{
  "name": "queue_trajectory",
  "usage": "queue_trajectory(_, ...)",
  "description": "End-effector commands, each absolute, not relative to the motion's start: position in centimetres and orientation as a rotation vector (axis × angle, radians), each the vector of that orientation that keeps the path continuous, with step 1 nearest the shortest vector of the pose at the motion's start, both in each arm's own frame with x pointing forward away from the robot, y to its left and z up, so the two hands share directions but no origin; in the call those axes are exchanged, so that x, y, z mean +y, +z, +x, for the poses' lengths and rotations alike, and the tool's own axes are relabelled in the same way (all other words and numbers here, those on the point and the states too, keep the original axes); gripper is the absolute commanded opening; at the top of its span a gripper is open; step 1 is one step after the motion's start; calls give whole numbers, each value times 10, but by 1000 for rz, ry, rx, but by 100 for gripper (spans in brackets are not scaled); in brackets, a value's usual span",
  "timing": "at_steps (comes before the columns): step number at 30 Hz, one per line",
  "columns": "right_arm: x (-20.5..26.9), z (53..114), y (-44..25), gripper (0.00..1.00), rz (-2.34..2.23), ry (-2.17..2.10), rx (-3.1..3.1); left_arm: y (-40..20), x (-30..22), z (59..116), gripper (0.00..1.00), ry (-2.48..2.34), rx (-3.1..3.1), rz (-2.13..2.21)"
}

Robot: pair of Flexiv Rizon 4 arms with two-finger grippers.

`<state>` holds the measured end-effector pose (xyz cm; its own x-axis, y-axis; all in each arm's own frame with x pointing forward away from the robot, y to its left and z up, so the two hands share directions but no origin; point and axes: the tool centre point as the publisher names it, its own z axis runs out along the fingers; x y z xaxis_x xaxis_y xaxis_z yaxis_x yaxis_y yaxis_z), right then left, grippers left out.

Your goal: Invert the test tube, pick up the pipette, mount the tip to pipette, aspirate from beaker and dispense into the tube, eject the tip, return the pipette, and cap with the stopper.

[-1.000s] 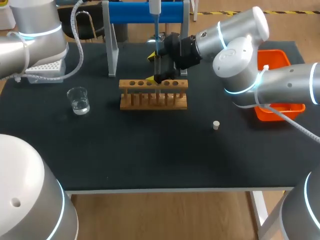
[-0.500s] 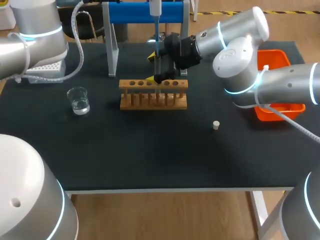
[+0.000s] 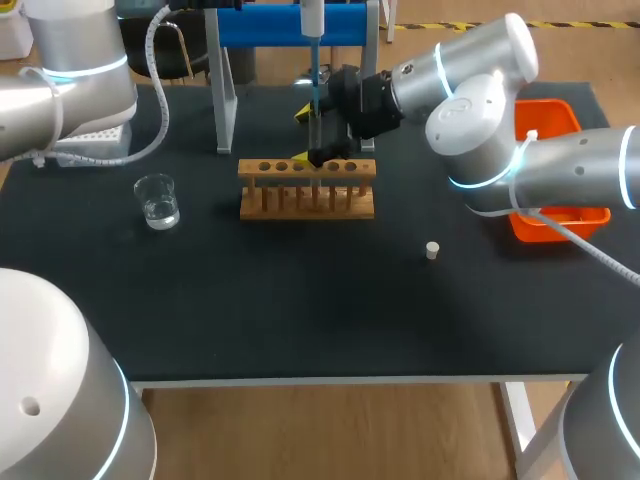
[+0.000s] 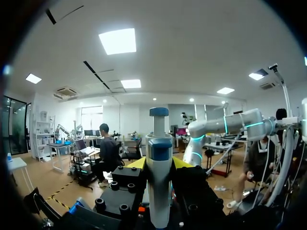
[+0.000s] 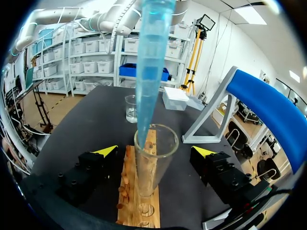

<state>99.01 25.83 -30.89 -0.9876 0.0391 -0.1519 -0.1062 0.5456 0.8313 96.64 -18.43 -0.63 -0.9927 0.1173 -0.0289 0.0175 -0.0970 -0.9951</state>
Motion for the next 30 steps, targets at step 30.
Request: queue_trajectory(30,258,990,-309,100,-58,1426,2627,-19,-180,973,0,2254,-2076,-164)
